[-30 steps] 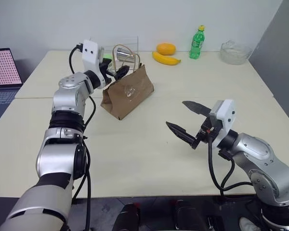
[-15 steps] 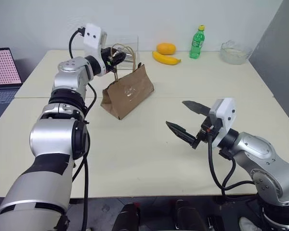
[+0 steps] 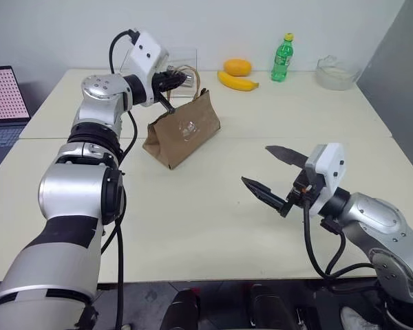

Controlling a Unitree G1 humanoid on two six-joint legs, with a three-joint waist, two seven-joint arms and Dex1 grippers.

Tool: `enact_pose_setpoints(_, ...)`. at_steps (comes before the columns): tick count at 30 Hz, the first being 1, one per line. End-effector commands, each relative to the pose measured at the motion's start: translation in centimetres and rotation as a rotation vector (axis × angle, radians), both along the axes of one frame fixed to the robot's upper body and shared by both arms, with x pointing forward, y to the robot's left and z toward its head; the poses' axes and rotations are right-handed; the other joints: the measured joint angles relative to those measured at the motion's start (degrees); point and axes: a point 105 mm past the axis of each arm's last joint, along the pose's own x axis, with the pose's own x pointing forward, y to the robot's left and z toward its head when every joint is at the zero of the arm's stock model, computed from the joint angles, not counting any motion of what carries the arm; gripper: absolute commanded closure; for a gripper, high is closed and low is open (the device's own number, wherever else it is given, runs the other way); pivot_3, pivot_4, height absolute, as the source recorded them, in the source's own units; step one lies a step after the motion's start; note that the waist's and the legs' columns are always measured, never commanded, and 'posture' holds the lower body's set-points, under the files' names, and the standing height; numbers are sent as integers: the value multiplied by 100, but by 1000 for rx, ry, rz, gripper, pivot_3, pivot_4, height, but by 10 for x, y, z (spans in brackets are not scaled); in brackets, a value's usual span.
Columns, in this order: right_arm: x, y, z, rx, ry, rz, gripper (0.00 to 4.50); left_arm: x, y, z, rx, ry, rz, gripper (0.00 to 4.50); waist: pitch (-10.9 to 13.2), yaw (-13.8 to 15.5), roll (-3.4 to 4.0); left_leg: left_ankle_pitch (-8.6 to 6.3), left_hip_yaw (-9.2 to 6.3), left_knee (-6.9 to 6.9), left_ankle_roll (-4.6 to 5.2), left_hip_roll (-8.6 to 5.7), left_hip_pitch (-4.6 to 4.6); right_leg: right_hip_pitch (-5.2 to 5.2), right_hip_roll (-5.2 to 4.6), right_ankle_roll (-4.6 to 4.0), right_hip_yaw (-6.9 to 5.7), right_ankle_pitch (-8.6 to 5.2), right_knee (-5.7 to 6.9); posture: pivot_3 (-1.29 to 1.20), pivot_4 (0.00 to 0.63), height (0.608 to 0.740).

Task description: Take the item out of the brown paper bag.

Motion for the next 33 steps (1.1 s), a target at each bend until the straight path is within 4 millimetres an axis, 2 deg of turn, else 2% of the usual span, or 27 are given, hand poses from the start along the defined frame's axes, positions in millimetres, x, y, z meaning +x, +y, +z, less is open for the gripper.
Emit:
enact_pose_setpoints(1, -15, 0, 11, -14, -62, 43, 0, -13, -13, 49, 58, -216, -56, 4453, 1, 3, -2, 0, 0, 0, 0, 1, 0, -1, 0, 0, 0, 0, 2, 0, 150, 740)
enact_pose_setpoints(6, -27, -1, 7, -36, -33, 65, 0, -21, -32, 65, 108, -339, -112, 4453, 2, 1, -3, 0, 2, 2, 1, 1, 1, -1, 1, 1, 2, -1, 7, 0, 150, 740)
enact_pose_setpoints(10, -34, -1, 2, -41, -1, 73, 0, -26, -48, 75, 75, -368, -162, 4453, 2, 2, -4, 0, 2, 5, 1, 0, 1, -1, 0, 1, 3, -1, 9, 0, 150, 740)
enact_pose_setpoints(14, -34, -2, 2, -39, -3, 48, 0, -24, -54, 72, 53, -339, -171, 4453, 3, -33, -5, 0, 4, 13, 2, 0, 3, -1, 1, 1, 5, -1, 21, 0, 150, 740)
enact_pose_setpoints(23, -23, -18, 6, 2, -23, -118, 0, -14, -62, 45, -21, -170, -181, 4453, 3, -92, -5, 0, 3, 28, 2, -2, 2, -1, 1, 2, 6, -1, 35, 0, 150, 740)
enact_pose_setpoints(33, -21, -22, 8, 23, -17, -148, 0, -11, -63, 46, -80, -89, -174, 4453, 3, -116, -5, 0, 2, 34, 2, -1, 2, 0, 2, 2, 7, -1, 40, 0, 150, 740)
